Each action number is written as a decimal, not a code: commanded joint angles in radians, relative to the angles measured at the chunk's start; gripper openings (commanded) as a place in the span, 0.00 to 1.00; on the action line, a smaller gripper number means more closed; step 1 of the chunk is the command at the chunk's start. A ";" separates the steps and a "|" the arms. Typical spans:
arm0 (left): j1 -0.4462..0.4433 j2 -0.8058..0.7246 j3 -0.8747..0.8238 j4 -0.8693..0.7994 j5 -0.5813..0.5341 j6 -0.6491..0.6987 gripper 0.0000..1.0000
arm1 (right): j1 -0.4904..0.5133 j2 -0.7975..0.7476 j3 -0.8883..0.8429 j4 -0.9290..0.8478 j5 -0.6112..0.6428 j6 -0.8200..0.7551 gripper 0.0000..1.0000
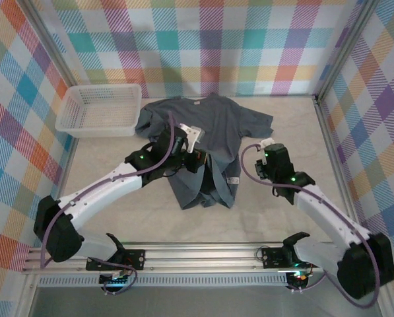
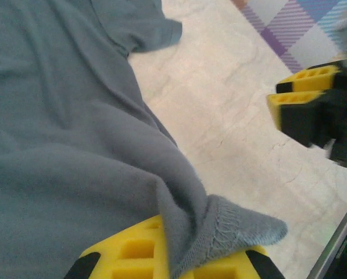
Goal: Fold the inside-out t-shirt
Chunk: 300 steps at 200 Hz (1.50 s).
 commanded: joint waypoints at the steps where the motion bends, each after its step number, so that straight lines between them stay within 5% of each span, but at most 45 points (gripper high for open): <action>1: -0.002 0.024 0.052 -0.072 0.020 -0.030 0.00 | 0.094 -0.101 -0.015 0.036 -0.390 0.185 0.23; 22: -0.003 0.040 0.099 -0.095 0.008 -0.030 0.00 | 0.385 -0.110 -0.074 0.168 -0.244 0.120 0.20; 32: -0.002 0.051 0.124 -0.117 0.003 -0.028 0.00 | 0.485 -0.081 -0.098 0.268 -0.166 0.079 0.11; 40: -0.002 0.057 0.139 -0.130 0.007 -0.019 0.00 | 0.538 -0.040 -0.106 0.345 -0.119 0.046 0.00; 62: -0.003 0.061 0.166 -0.147 0.022 -0.007 0.00 | 0.618 0.141 -0.079 0.479 0.021 -0.141 0.00; 100: -0.002 0.066 0.234 -0.186 0.057 -0.006 0.00 | 0.578 0.460 -0.152 1.034 0.320 -0.537 0.00; 171: -0.006 0.114 0.464 -0.318 0.295 0.002 0.00 | 0.315 0.627 -0.074 1.103 0.381 -0.740 0.00; 199: -0.047 0.154 0.557 -0.362 0.312 0.038 0.00 | 0.157 0.585 -0.042 0.962 0.316 -0.608 0.00; 211: -0.055 0.170 0.588 -0.372 0.300 0.045 0.00 | 0.129 0.539 -0.005 0.764 0.209 -0.508 0.00; 228: -0.056 0.193 0.622 -0.368 0.287 0.029 0.00 | 0.136 0.490 0.036 0.583 0.022 -0.377 0.00; 274: -0.059 0.301 0.815 -0.293 0.238 -0.191 0.00 | 0.235 0.404 0.056 0.523 -0.164 0.092 0.00; 300: -0.084 0.356 0.947 -0.292 0.267 -0.225 0.00 | 0.227 0.445 0.107 0.464 -0.187 0.074 0.00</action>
